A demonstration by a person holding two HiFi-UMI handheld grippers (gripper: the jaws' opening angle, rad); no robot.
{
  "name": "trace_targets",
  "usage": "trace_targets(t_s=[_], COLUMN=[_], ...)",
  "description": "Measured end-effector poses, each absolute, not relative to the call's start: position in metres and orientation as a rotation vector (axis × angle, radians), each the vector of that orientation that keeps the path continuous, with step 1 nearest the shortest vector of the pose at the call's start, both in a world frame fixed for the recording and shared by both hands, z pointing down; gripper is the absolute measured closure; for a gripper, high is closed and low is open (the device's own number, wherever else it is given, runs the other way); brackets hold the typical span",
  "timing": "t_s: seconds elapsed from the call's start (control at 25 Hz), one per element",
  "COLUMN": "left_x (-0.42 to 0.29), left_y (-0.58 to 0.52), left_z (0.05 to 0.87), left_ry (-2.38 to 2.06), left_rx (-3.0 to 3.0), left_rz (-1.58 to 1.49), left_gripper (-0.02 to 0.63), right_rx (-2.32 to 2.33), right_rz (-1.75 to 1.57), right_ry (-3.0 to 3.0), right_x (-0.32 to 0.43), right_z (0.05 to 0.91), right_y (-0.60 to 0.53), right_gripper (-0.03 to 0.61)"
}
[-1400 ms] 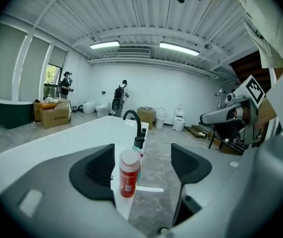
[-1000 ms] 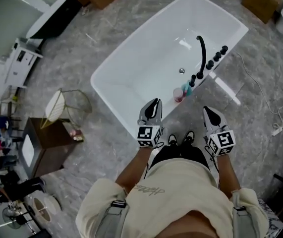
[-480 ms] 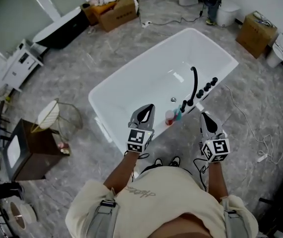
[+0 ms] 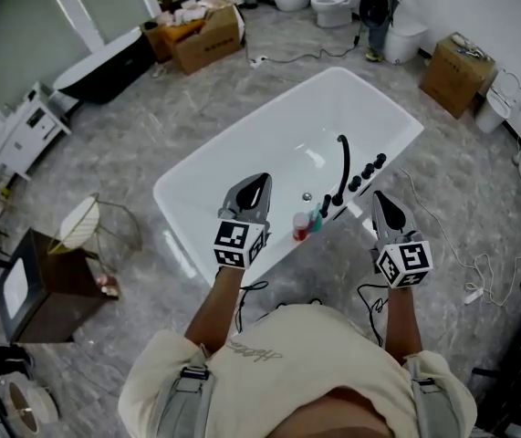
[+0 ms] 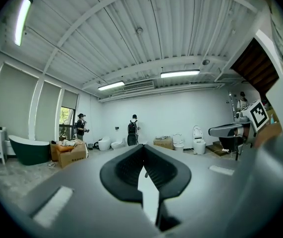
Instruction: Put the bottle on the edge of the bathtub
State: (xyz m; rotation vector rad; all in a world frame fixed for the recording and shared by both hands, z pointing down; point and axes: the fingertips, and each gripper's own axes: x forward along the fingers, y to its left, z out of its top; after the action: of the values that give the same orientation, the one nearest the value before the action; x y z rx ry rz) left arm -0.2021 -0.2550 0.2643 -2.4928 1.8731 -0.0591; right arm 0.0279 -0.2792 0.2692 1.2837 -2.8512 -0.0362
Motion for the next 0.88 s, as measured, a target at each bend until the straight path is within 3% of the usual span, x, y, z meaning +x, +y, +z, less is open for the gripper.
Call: trace_targets(t_s=[0.88], left_x=[-0.211], left_y=[-0.232], left_z=[0.283], left_ry=[1.984], left_rx=[-2.501], left_rz=[-0.089], left_gripper=[0.600], right_rx=[1.118], right_rz=[-0.052], right_ry=[-2.825], right_x=[0.009], right_z=[0.281], right_y=[-0.265], right_gripper=[0.577])
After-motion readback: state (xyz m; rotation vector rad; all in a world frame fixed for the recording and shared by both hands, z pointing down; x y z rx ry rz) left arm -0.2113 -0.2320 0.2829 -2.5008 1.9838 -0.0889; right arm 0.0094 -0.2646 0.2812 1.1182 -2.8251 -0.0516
